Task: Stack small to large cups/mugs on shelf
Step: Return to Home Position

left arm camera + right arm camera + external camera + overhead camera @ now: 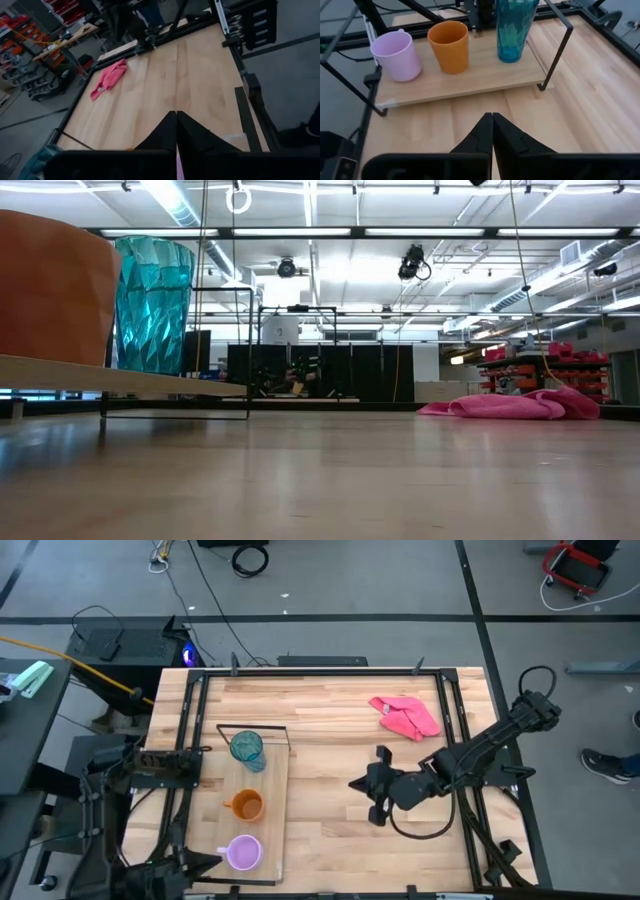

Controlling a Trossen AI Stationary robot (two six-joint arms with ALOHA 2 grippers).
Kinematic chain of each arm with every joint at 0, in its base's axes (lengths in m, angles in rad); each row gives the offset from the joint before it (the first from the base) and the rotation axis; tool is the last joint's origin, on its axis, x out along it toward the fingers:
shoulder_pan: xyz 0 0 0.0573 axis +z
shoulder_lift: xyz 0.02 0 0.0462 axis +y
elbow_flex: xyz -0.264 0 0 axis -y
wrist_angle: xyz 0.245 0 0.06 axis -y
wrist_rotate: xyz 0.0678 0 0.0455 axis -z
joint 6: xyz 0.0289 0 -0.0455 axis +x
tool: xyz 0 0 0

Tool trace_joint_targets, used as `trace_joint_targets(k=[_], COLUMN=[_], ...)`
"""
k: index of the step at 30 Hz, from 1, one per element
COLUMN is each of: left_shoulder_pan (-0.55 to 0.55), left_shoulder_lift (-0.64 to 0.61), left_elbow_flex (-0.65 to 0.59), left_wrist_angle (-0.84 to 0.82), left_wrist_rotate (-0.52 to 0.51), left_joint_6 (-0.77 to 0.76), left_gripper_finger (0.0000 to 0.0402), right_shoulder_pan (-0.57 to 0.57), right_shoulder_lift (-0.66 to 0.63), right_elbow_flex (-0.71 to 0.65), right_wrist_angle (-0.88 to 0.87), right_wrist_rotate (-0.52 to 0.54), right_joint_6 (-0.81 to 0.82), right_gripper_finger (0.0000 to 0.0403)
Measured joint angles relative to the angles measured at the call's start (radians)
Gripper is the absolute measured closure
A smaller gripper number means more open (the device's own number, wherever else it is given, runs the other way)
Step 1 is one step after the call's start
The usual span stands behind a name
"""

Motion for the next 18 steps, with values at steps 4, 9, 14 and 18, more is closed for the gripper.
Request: trace_joint_targets(k=[4,9,14,18], left_shoulder_pan=[-0.029,-0.037,-0.033,-0.030], left_shoulder_lift=[0.000,0.000,0.000,0.000], left_elbow_flex=[0.000,0.000,0.000,0.000], left_wrist_angle=[0.000,0.000,0.000,0.002], left_wrist_rotate=[-0.002,0.002,0.003,0.004], left_joint_6=[0.000,-0.001,0.005,-0.023], left_gripper_finger=[0.0392,0.0382,0.0379,0.0387], right_shoulder_pan=[0.014,0.016,0.015,0.015], right_shoulder_lift=[0.000,0.000,0.000,0.000], right_elbow_flex=[0.000,0.000,0.000,0.000], right_wrist_angle=[0.000,0.000,-0.002,-0.002], right_wrist_rotate=[0.000,-0.002,0.000,0.000], right_joint_6=[0.069,0.155,0.151,0.153], right_gripper_finger=[0.0390,0.0389,0.0387,0.0388])
